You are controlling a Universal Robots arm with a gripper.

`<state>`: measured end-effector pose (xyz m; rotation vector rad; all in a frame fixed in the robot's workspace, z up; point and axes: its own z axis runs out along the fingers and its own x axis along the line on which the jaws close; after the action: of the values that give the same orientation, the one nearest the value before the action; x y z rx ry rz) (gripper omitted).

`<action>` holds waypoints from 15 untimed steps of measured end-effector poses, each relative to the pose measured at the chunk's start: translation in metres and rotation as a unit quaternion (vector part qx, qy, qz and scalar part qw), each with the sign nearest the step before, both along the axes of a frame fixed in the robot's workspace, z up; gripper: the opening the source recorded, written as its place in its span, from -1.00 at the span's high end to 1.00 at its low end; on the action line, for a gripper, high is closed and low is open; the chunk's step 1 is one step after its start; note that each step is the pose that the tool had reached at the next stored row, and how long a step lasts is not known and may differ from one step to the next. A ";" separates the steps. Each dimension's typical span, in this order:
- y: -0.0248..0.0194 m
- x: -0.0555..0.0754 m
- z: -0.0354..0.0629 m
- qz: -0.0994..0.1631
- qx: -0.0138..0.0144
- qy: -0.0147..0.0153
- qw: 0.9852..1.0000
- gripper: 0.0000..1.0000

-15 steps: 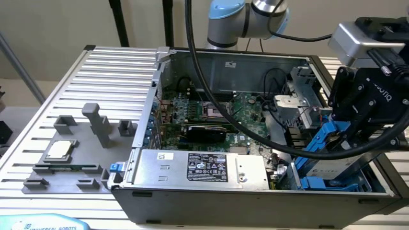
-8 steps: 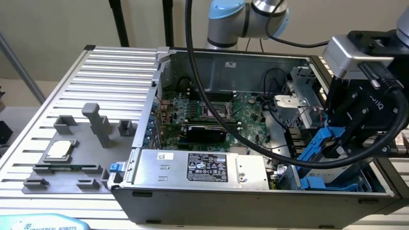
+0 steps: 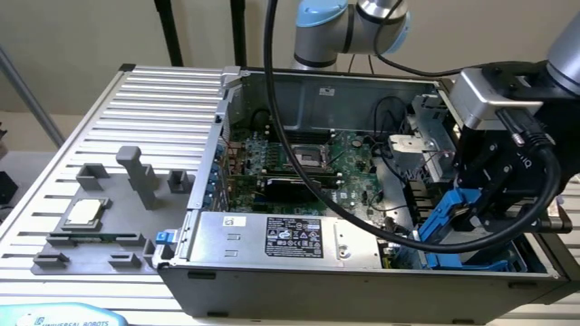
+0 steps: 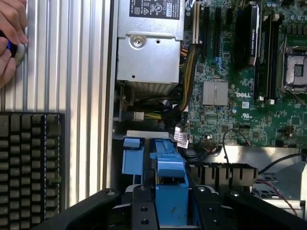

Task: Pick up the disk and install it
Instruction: 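Insert the disk into the insertion slot, then insert the first disk wire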

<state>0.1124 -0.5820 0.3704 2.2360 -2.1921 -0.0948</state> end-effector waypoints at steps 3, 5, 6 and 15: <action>0.0000 0.000 -0.0055 0.003 0.000 0.000 1.000 0.35; 0.0000 0.000 -0.0090 0.005 0.000 0.000 1.000 0.35; 0.0000 0.000 -0.0108 0.006 0.000 0.000 1.000 0.35; 0.0000 -0.001 -0.0261 0.014 0.000 0.000 1.000 0.35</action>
<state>0.1116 -0.5820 0.3443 2.2653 -2.1609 -0.0945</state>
